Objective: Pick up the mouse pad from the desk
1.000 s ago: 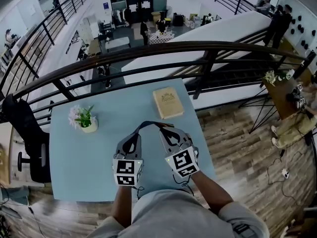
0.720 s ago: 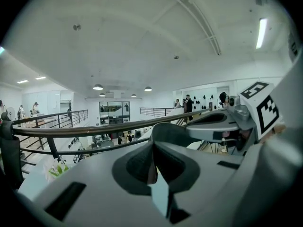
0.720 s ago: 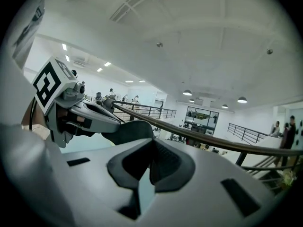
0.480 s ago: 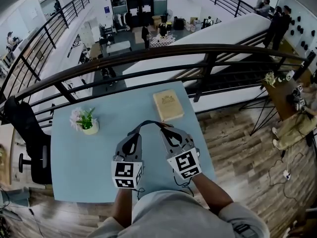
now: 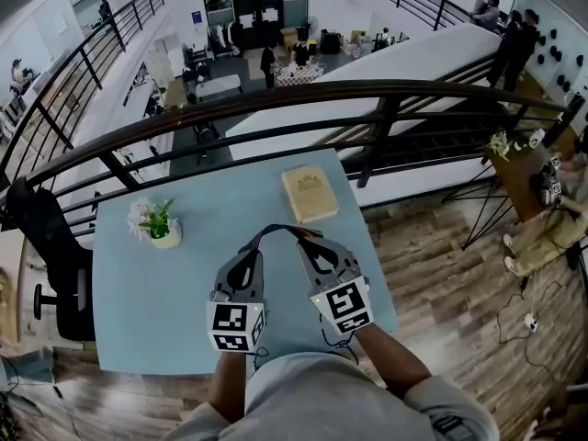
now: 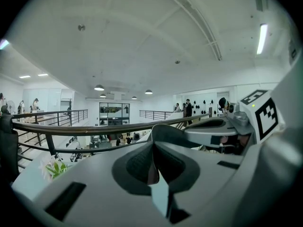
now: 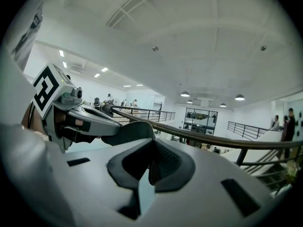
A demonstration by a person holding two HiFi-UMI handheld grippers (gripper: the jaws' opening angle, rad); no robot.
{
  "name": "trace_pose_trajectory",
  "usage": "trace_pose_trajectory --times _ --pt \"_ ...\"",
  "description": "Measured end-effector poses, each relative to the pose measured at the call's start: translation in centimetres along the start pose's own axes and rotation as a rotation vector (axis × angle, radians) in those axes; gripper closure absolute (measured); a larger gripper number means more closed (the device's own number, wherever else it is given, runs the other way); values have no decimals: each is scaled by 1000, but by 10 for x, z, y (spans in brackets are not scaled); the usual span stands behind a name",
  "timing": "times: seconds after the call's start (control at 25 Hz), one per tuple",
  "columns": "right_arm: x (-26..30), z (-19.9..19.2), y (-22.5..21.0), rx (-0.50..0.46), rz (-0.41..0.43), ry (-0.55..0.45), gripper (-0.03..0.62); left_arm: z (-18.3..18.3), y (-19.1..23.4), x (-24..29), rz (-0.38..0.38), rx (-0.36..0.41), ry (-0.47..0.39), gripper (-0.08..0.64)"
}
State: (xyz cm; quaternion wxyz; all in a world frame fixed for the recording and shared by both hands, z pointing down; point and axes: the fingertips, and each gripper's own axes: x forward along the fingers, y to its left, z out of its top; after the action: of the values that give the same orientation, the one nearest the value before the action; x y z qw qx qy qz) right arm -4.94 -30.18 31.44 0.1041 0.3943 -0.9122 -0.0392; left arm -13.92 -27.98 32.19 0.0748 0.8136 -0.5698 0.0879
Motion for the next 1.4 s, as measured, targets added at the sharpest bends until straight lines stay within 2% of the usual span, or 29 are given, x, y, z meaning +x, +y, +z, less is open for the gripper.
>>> trace_pose_trajectory --times 0.64,1.4 --pt "-4 -1 1 27 7 -13 577 -2 -5 -2 -3 -9 -4 537" --pt "-6 -2 3 17 16 -7 577 -6 -7 -4 0 -11 4 537"
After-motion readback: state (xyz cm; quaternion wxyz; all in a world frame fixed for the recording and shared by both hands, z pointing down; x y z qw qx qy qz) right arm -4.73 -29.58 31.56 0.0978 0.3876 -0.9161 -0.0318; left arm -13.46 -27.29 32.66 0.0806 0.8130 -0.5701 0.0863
